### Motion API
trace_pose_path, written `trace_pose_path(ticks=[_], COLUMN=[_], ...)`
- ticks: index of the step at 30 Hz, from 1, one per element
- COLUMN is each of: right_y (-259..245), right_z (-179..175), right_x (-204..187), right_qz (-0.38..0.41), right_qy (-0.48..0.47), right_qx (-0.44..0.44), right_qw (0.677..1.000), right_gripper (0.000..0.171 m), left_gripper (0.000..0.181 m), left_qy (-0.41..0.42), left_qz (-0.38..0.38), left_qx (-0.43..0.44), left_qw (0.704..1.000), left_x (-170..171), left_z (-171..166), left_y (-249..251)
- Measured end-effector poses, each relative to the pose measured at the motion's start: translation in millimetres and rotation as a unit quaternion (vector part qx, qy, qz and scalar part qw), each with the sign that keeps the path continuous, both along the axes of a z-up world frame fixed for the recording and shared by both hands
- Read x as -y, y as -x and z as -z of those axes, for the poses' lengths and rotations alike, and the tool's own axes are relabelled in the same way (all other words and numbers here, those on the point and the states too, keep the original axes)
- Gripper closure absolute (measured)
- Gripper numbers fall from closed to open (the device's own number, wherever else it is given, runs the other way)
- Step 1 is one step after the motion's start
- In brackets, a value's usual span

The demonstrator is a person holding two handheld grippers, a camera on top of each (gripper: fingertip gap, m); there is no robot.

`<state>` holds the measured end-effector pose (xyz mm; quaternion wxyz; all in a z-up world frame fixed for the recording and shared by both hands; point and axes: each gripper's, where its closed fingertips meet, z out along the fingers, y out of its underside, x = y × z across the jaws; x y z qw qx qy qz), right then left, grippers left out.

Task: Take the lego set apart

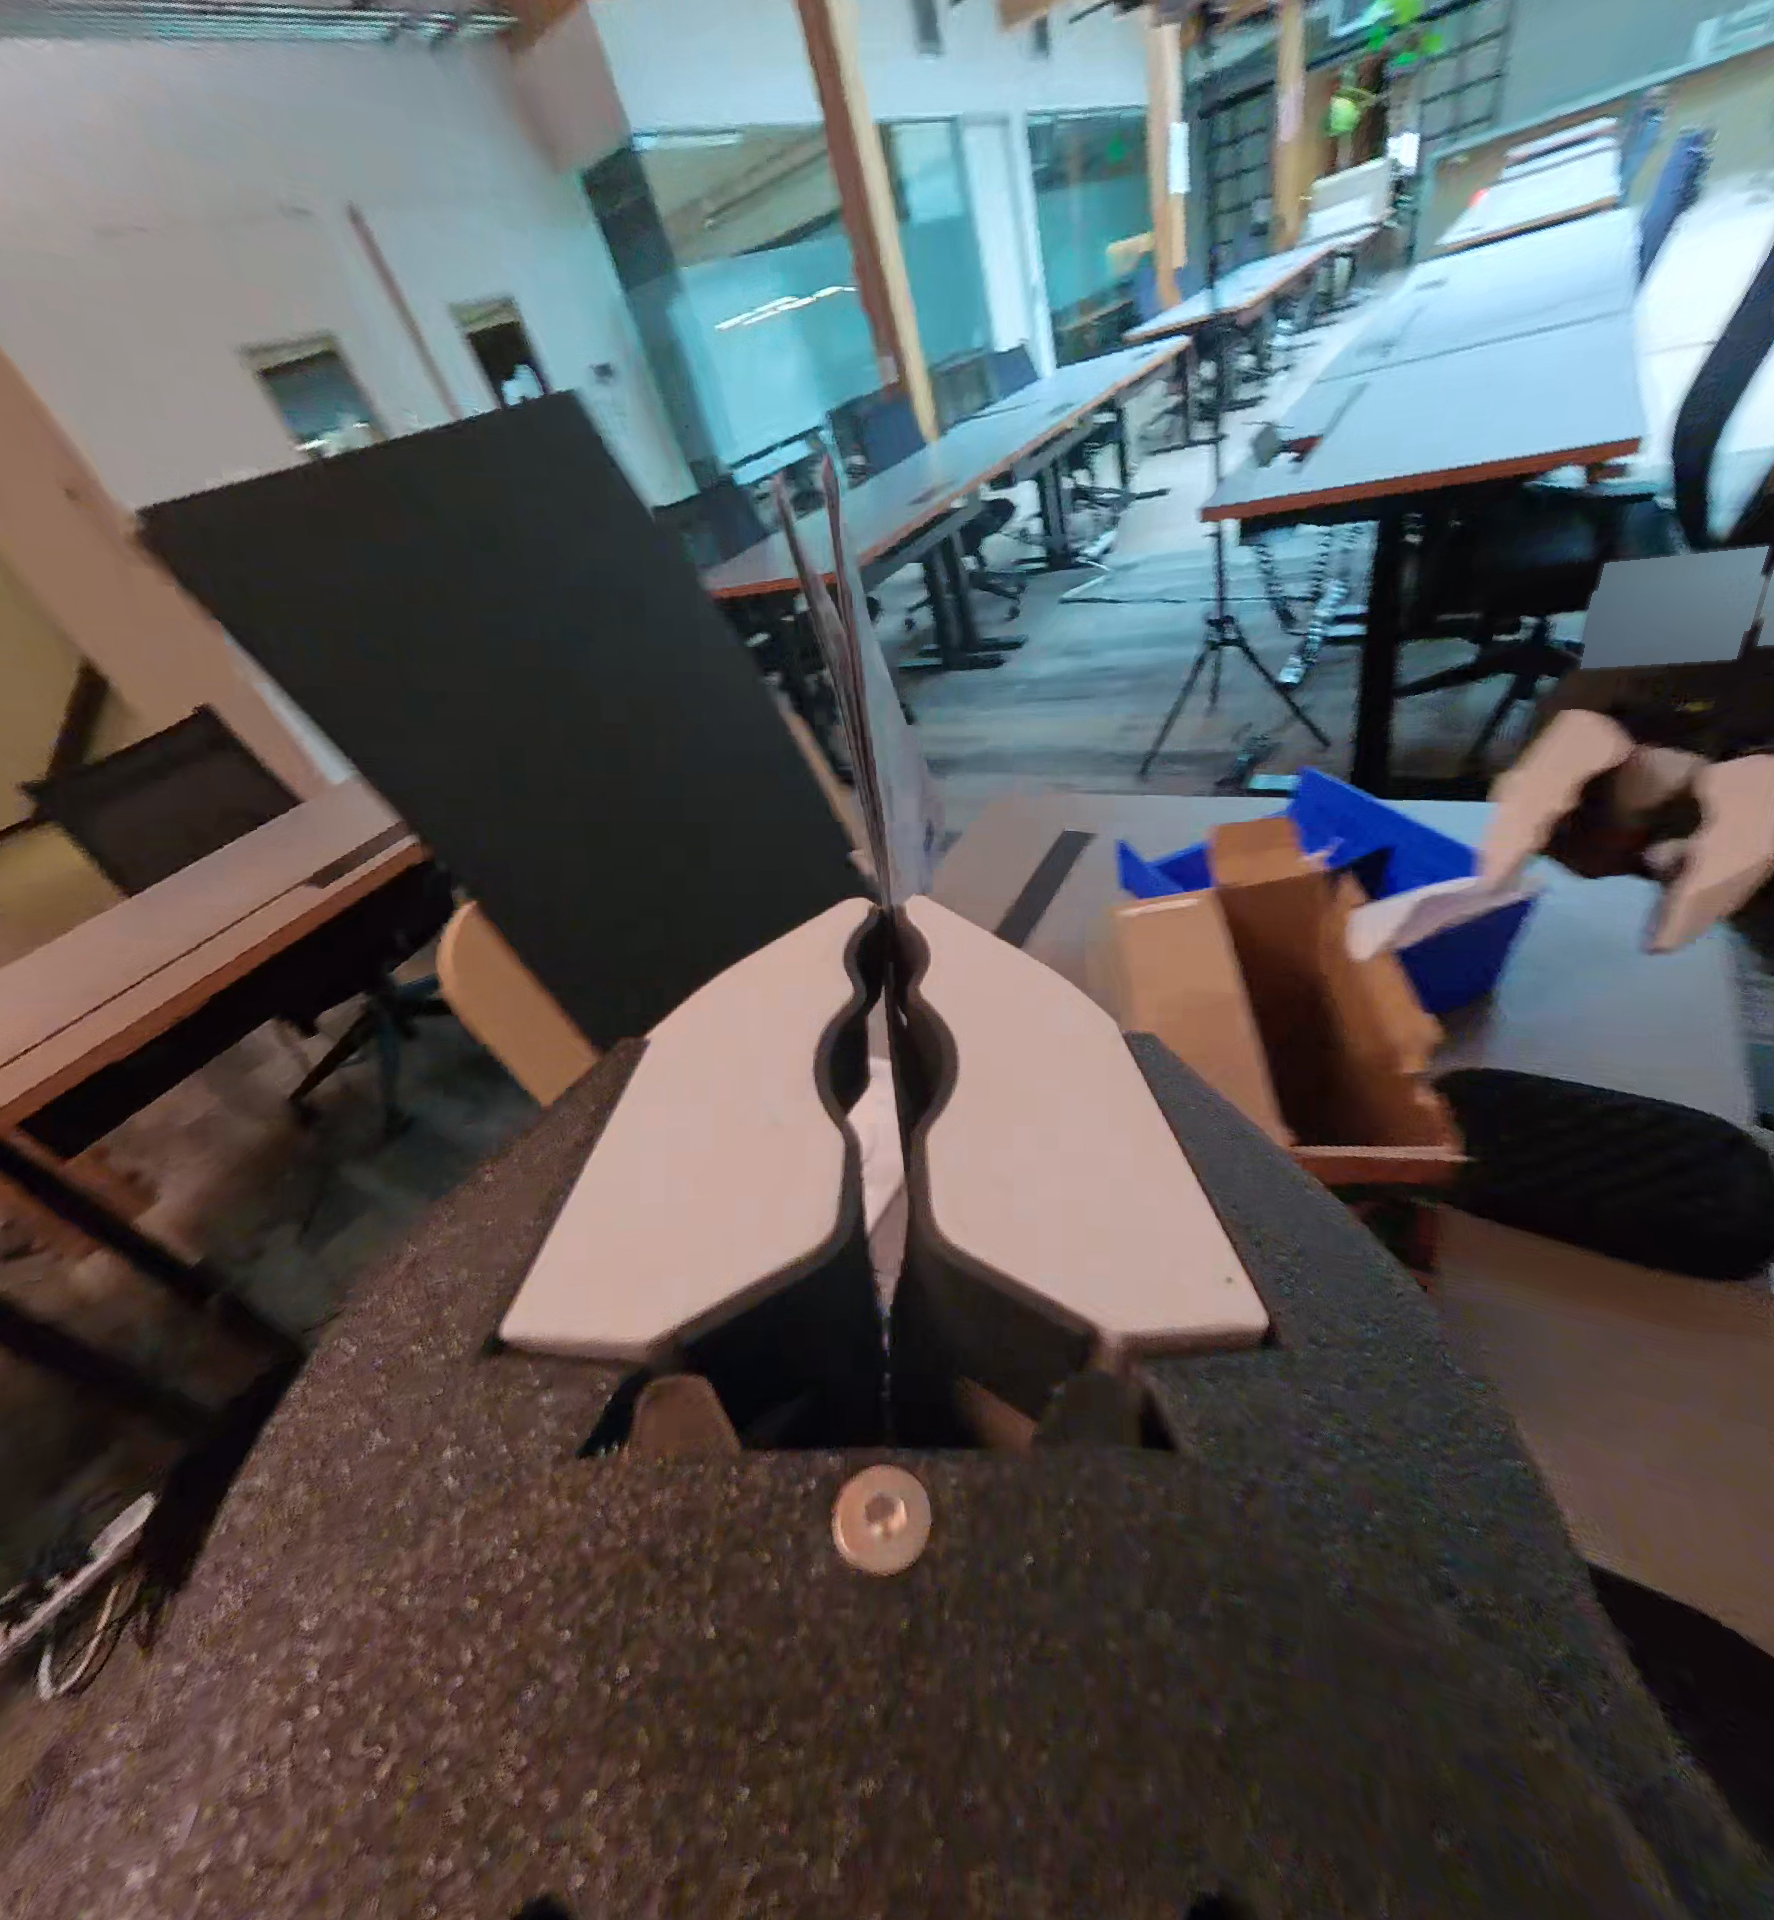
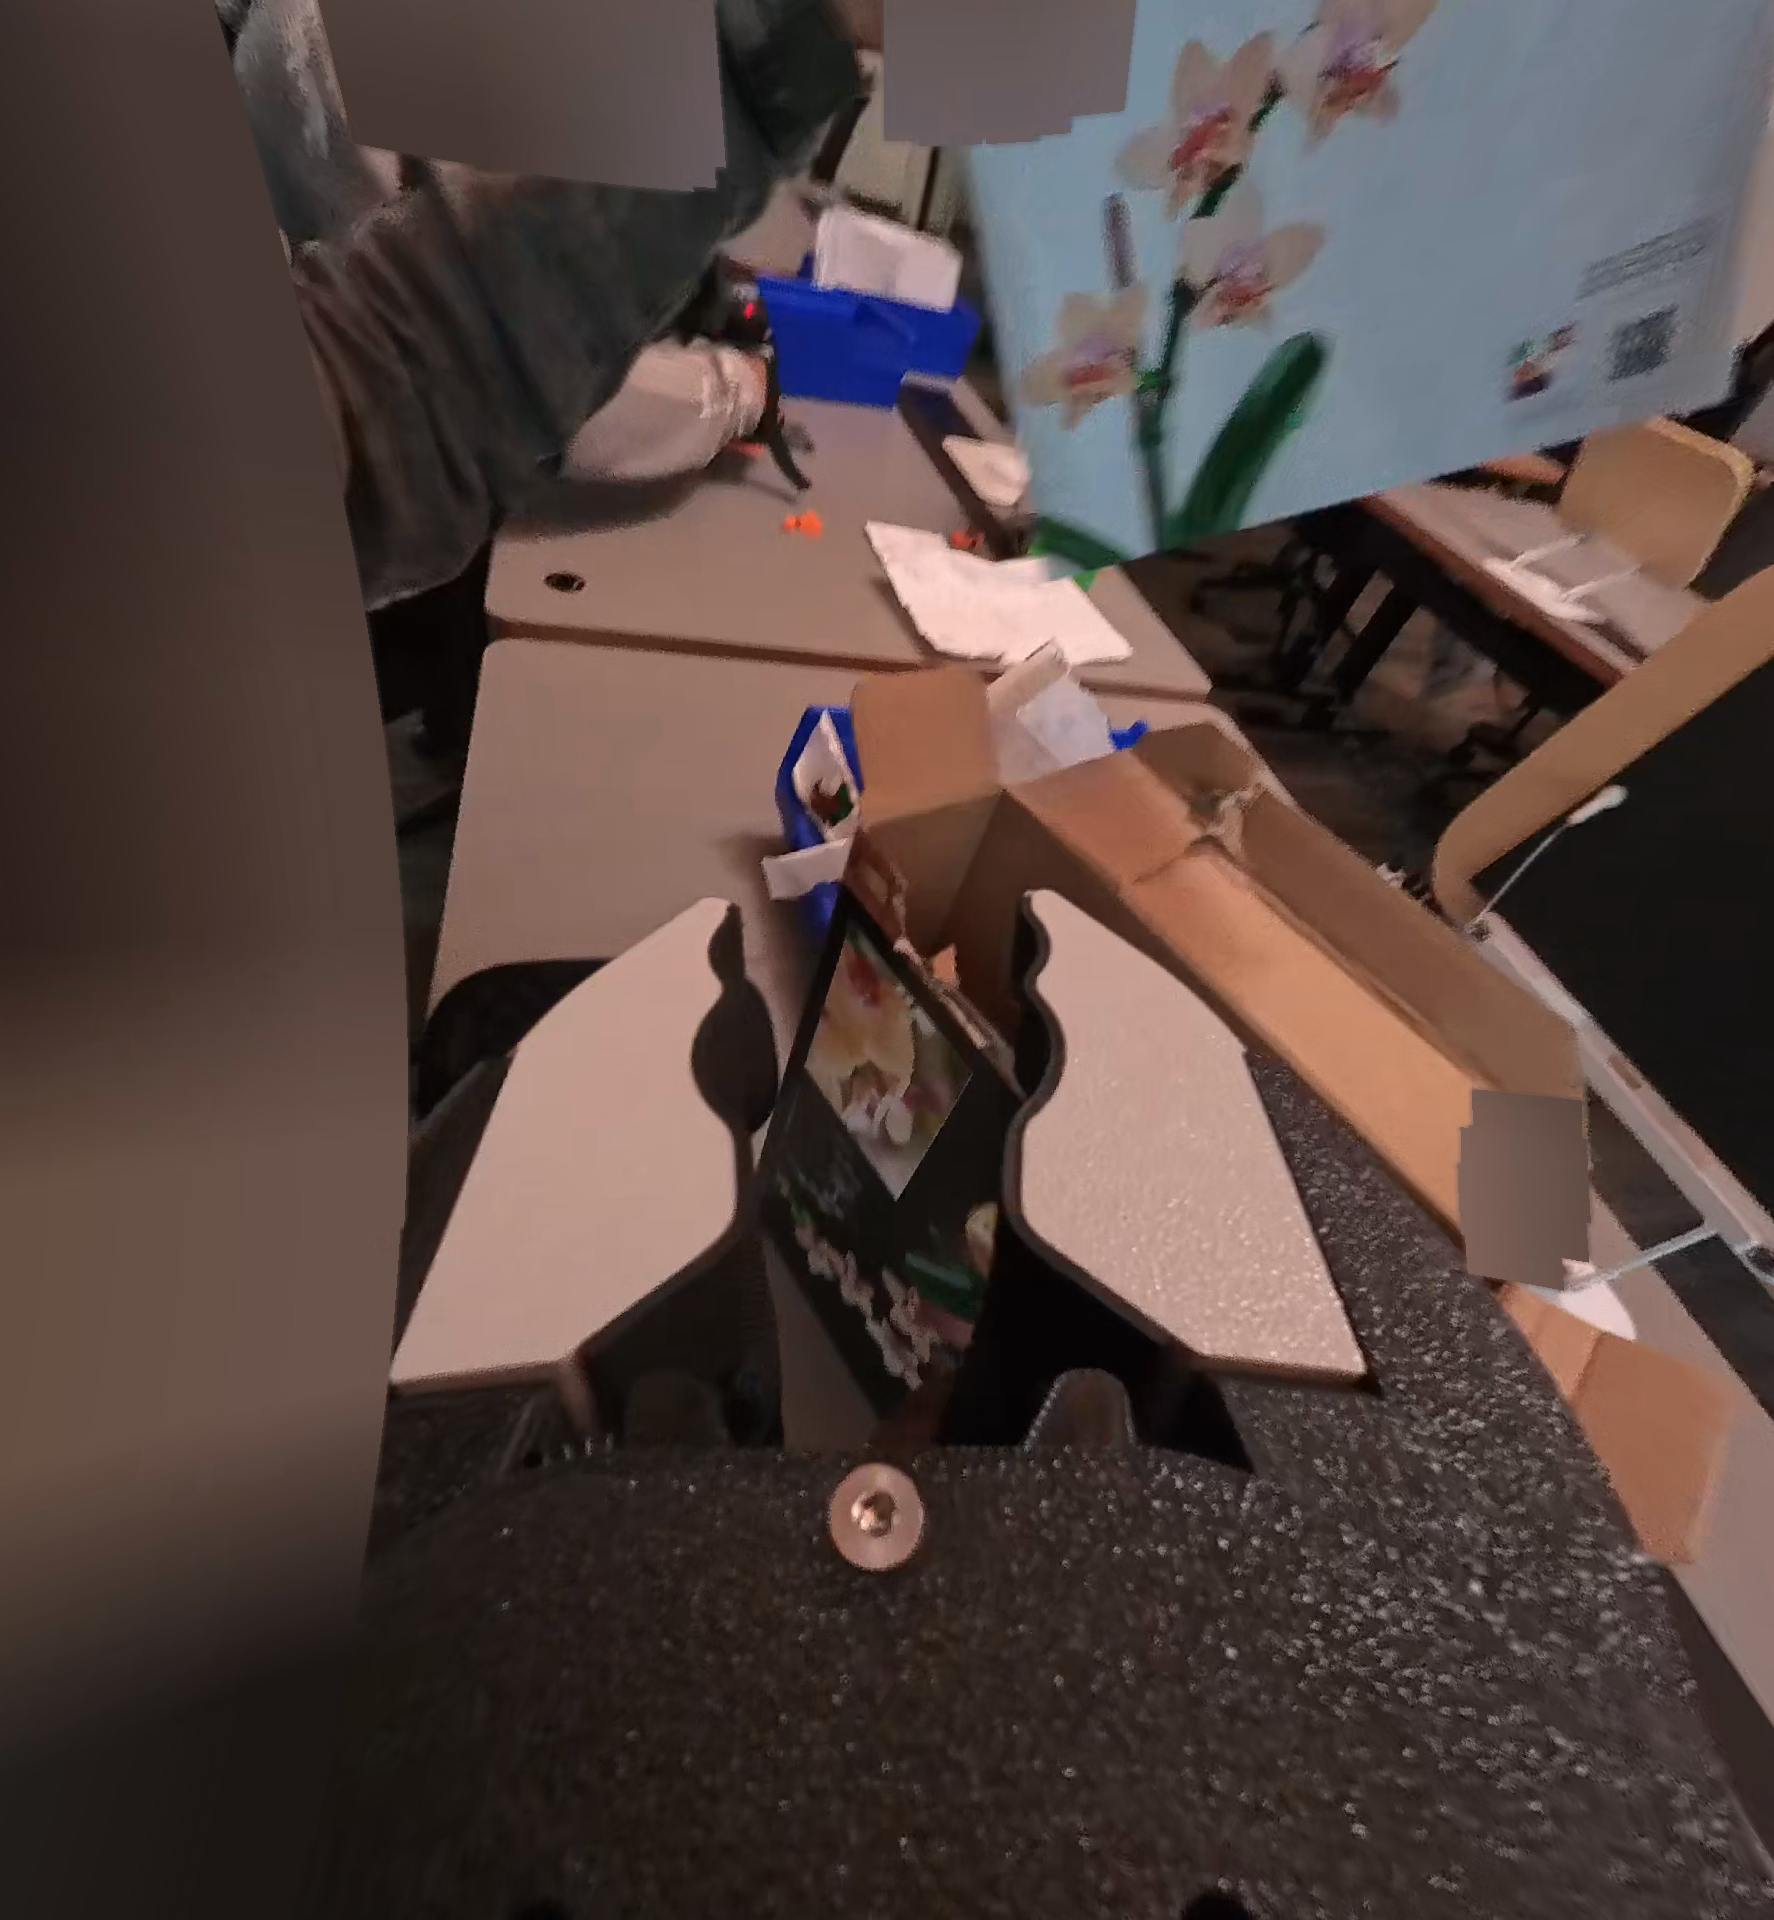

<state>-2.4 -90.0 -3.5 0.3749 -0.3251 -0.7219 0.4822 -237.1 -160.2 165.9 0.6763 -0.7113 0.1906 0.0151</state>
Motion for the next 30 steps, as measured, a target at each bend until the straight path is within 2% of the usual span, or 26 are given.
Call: trace_pose_path(ticks=[3, 5, 8, 12, 15, 17, 20, 23, 26, 28, 30], right_y=[4, 1, -2, 1, -12, -18, -28, -37, -46, -50, -52], right_z=[-18, -43, -73, -87, -82, -79, -69, -61, -48, -38, -26], right_x=[-1, -6, 0, 20, 41, 40, 38, 27, 13, 2, -11], right_qz=[0.008, 0.012, -0.006, -0.026, -0.057, -0.031, -0.016, -0.005, 0.001, 0.016, 0.043], right_qy=[-0.005, -0.024, -0.018, -0.073, -0.092, -0.111, -0.075, -0.010, 0.050, 0.082, 0.090], right_qx=[-0.052, -0.093, -0.086, -0.068, -0.052, -0.080, -0.067, -0.053, -0.021, 0.003, 0.033], right_qw=[0.999, 0.995, 0.996, 0.995, 0.993, 0.990, 0.995, 0.999, 0.999, 0.996, 0.994], right_gripper=[0.101, 0.100, 0.093, 0.090, 0.112, 0.167, 0.171, 0.171, 0.171, 0.171, 0.170], left_gripper=[0.181, 0.181, 0.181, 0.181, 0.181, 0.181, 0.180, 0.141, 0.112, 0.109, 0.098], left_qy=[0.035, 0.060, 0.081, 0.115, 0.144, 0.151, 0.141, 0.061, -0.112, -0.197, -0.235], left_qz=[0.049, 0.072, 0.109, 0.156, 0.176, 0.198, 0.204, 0.178, 0.102, 0.061, 0.036], left_qx=[-0.036, -0.063, -0.102, -0.138, -0.149, -0.144, -0.146, -0.142, -0.114, -0.080, -0.032], left_qw=[0.998, 0.994, 0.985, 0.971, 0.962, 0.958, 0.958, 0.972, 0.982, 0.975, 0.971], left_x=[9, 13, 17, 16, 10, 9, 5, 13, 41, 64, 69], left_z=[-4, -3, 3, 22, 40, 49, 56, 48, 38, 60, 104], left_y=[-61, -98, -150, -205, -226, -239, -246, -243, -229, -226, -234])
